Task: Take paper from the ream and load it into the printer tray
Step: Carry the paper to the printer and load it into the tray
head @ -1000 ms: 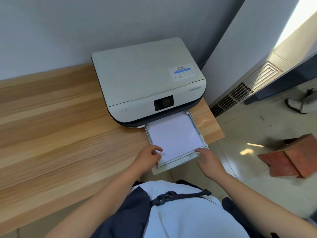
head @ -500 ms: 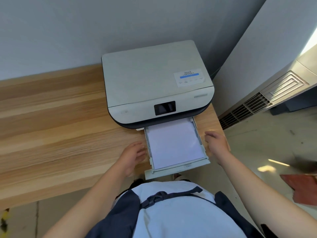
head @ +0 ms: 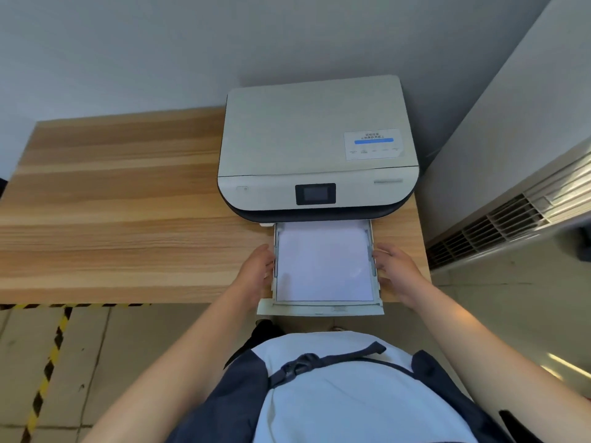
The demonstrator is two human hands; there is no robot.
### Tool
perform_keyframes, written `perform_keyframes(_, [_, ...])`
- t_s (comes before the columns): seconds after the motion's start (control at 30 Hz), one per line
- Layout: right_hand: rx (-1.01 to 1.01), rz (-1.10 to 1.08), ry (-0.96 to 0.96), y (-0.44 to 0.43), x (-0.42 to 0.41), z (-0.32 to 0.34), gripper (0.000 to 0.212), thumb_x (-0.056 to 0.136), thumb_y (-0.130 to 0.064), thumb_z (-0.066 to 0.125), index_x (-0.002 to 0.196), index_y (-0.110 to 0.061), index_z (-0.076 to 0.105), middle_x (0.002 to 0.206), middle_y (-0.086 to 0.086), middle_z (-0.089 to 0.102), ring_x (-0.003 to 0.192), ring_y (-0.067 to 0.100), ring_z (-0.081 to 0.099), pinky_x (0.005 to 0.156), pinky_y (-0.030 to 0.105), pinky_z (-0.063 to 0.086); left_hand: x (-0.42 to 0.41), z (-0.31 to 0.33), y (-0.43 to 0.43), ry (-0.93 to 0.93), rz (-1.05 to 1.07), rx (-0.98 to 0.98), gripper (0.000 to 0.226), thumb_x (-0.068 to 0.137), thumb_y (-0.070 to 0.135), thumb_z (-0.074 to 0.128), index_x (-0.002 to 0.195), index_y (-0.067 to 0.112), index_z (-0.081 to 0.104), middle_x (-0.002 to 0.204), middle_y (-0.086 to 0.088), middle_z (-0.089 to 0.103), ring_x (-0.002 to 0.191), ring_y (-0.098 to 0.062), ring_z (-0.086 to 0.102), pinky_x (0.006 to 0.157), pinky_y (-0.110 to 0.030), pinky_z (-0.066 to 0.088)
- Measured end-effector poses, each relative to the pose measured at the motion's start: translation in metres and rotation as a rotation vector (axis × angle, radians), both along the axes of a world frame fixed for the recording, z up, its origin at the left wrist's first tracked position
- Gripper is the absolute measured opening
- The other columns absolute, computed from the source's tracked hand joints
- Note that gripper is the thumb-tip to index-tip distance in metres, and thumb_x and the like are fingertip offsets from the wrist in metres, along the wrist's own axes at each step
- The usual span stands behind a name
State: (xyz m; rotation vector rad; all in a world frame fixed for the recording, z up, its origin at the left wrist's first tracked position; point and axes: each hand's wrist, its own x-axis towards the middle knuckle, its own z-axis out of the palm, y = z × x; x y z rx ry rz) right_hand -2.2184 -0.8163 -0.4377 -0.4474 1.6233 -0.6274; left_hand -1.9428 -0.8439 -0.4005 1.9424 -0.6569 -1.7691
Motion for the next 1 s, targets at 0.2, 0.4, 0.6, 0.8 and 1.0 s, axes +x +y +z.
perform_keyframes(0.2, [-0.025, 0.119, -0.12, -0.002, -0.008, 0.008, 0.072, 0.083, -0.007, 0.055, 0.148, -0.029, 0.031, 0.141, 0.004, 0.05, 0.126, 0.028, 0.047, 0.098, 0.046, 0.044, -0.005, 0.005, 0.003, -0.008, 0.043, -0.019, 0.052, 0.103, 0.023, 0.038, 0.155, 0.025, 0.03, 0.139, -0.006, 0.054, 0.117, -0.02, 0.054, 0.084, -0.033, 0.041])
perform_keyframes(0.4, [-0.01, -0.009, -0.171, 0.001, -0.009, 0.011, 0.057, 0.089, -0.013, 0.05, 0.144, -0.021, 0.036, 0.142, 0.008, 0.046, 0.129, 0.028, 0.042, 0.106, 0.048, 0.036, -0.007, 0.006, -0.004, -0.041, 0.065, 0.019, 0.036, 0.103, 0.035, 0.038, 0.135, 0.023, 0.048, 0.134, -0.008, 0.059, 0.12, -0.024, 0.05, 0.107, -0.044, 0.031])
perform_keyframes(0.6, [-0.021, -0.034, -0.19, 0.001, -0.01, 0.016, 0.05, 0.086, -0.019, 0.049, 0.135, -0.024, 0.04, 0.139, 0.009, 0.05, 0.121, 0.026, 0.045, 0.098, 0.046, 0.035, -0.004, 0.003, -0.008, -0.064, 0.065, 0.046, 0.029, 0.101, 0.035, 0.038, 0.123, 0.023, 0.051, 0.124, -0.006, 0.063, 0.115, -0.022, 0.05, 0.113, -0.053, 0.018])
perform_keyframes(0.8, [-0.064, 0.064, -0.173, 0.008, -0.004, 0.012, 0.07, 0.091, -0.019, 0.048, 0.154, -0.026, 0.019, 0.154, 0.004, 0.034, 0.142, 0.029, 0.03, 0.114, 0.05, 0.026, -0.004, 0.0, -0.006, -0.088, 0.023, 0.048, 0.032, 0.103, 0.035, 0.038, 0.129, 0.021, 0.05, 0.134, -0.006, 0.059, 0.12, -0.022, 0.049, 0.11, -0.049, 0.027])
perform_keyframes(1.0, [-0.132, 0.015, -0.144, 0.02, -0.011, 0.009, 0.057, 0.095, -0.028, 0.051, 0.149, -0.026, 0.033, 0.15, 0.002, 0.042, 0.137, 0.025, 0.039, 0.113, 0.047, 0.032, 0.001, -0.004, 0.012, -0.047, -0.02, -0.048, 0.057, 0.098, 0.019, 0.048, 0.152, 0.031, 0.032, 0.143, -0.004, 0.05, 0.129, -0.024, 0.047, 0.104, -0.04, 0.037])
